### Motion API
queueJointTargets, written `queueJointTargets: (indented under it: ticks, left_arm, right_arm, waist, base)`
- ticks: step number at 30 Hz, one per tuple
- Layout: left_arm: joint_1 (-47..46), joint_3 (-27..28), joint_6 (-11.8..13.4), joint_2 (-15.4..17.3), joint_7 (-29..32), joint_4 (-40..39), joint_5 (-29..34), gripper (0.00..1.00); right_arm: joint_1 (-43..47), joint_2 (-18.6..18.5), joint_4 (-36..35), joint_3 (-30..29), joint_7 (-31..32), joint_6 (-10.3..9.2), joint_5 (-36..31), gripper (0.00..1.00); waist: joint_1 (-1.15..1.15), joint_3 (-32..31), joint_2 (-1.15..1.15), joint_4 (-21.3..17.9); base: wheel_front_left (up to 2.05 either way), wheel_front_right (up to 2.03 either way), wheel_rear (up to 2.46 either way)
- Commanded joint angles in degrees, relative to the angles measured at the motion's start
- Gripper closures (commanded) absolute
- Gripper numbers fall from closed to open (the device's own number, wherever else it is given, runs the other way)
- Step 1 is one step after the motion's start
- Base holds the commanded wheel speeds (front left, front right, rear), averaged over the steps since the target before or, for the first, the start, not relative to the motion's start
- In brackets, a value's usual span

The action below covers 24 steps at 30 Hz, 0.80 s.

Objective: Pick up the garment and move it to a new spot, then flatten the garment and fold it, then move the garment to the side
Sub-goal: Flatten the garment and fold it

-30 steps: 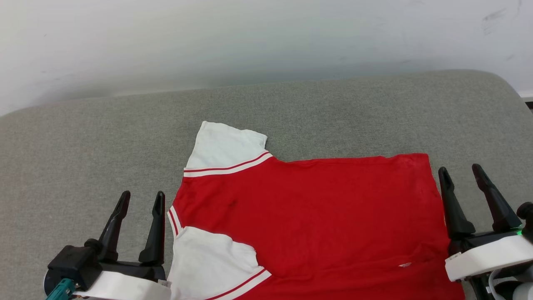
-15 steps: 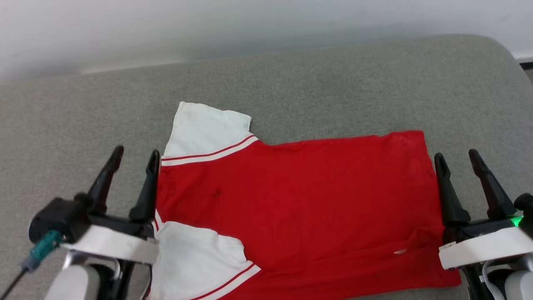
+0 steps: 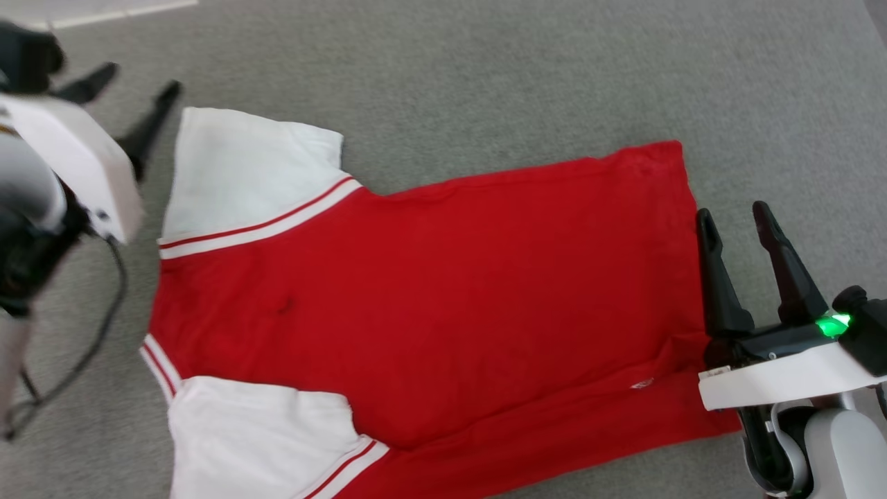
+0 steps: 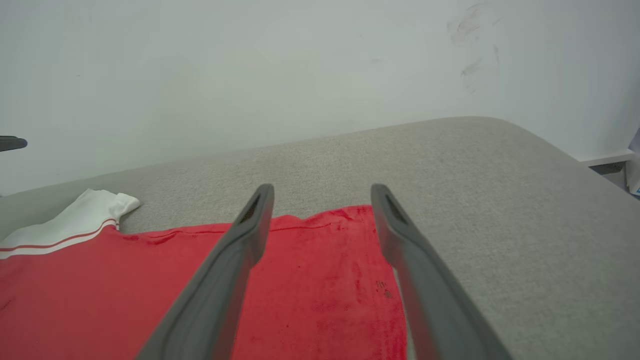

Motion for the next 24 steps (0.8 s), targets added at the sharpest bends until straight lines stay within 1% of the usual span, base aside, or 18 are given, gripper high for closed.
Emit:
queueJointTargets:
  ticks: [1, 4, 6, 9, 13, 15, 19, 20, 21, 22, 24]
  left_arm:
    - [-2.2, -0.7, 0.1, 0.6, 2.8, 1.0, -0.9, 0.0]
    - [-6.2, -3.0, 0.1, 2.6, 12.9, 4.3, -3.5, 0.0]
    - [-8.6, -3.6, 0.1, 3.2, 18.6, 6.4, -5.8, 0.0]
    - [-11.0, -4.1, 0.2, 4.1, 24.3, 8.8, -7.7, 0.0]
    - [-12.5, -4.6, 0.2, 5.0, 28.0, 11.5, -8.3, 0.0]
    - [-12.8, -5.0, 0.2, 5.5, 28.9, 12.4, -8.3, 0.0]
    - [-11.8, -6.1, 0.2, 5.4, 29.9, 14.4, -8.5, 0.0]
    - [-11.5, -6.3, 0.2, 5.3, 30.0, 14.9, -8.6, 0.34]
    - [-11.3, -6.5, 0.2, 5.0, 29.8, 15.1, -8.8, 0.83]
    - [-11.2, -6.7, 0.1, 4.7, 29.2, 15.3, -9.0, 1.0]
    - [-11.3, -6.8, 0.1, 4.3, 26.9, 15.3, -8.4, 1.0]
  right_arm:
    - [-1.0, 0.4, 0.4, 0.1, -0.5, -0.02, 0.3, 0.0]
    - [-1.9, 0.6, 1.6, 0.7, -1.4, -0.02, 0.8, 0.0]
    - [-2.5, 0.9, 2.2, 1.2, -1.7, -0.02, 0.9, 0.0]
    - [-3.2, 1.1, 3.1, 2.0, -2.3, -0.02, 1.2, 0.0]
    - [-4.0, 1.4, 3.9, 2.9, -3.0, -0.02, 1.5, 0.0]
    - [-4.3, 1.5, 4.3, 3.1, -3.2, -0.02, 1.7, 0.0]
    - [-4.6, 1.6, 5.0, 3.0, -3.5, -0.02, 1.7, 0.0]
    - [-4.6, 1.5, 5.1, 3.0, -3.7, -0.02, 1.8, 0.0]
    - [-4.5, 1.5, 5.2, 2.9, -3.8, -0.02, 1.8, 0.0]
    - [-4.5, 1.4, 5.3, 2.9, -3.9, -0.02, 1.7, 0.0]
    - [-4.7, 1.2, 5.6, 2.9, -4.0, -0.02, 1.6, 0.0]
  waist:
    - [-0.01, 2.4, 0.0, -2.4]
    - [-0.01, 3.6, 0.0, -3.6]
    - [-0.01, 4.2, 0.0, -4.3]
    - [-0.01, 5.2, 0.0, -5.4]
    - [-0.01, 6.4, 0.0, -6.6]
    - [-0.01, 6.9, 0.0, -7.0]
    - [-0.01, 7.4, 0.0, -7.2]
    - [-0.01, 7.5, 0.0, -7.1]
    - [-0.01, 7.6, 0.0, -7.1]
    - [-0.01, 7.6, 0.0, -7.0]
    - [-0.01, 7.4, 0.0, -6.6]
  base:
    - [0.0, 0.0, 0.0]
    - [0.0, 0.0, 0.0]
    - [0.0, 0.0, 0.0]
    - [0.0, 0.0, 0.0]
    - [0.0, 0.0, 0.0]
    - [0.0, 0.0, 0.0]
    - [0.0, 0.0, 0.0]
    - [0.0, 0.0, 0.0]
    - [0.0, 0.0, 0.0]
    - [0.0, 0.0, 0.0]
    - [0.0, 0.0, 0.0]
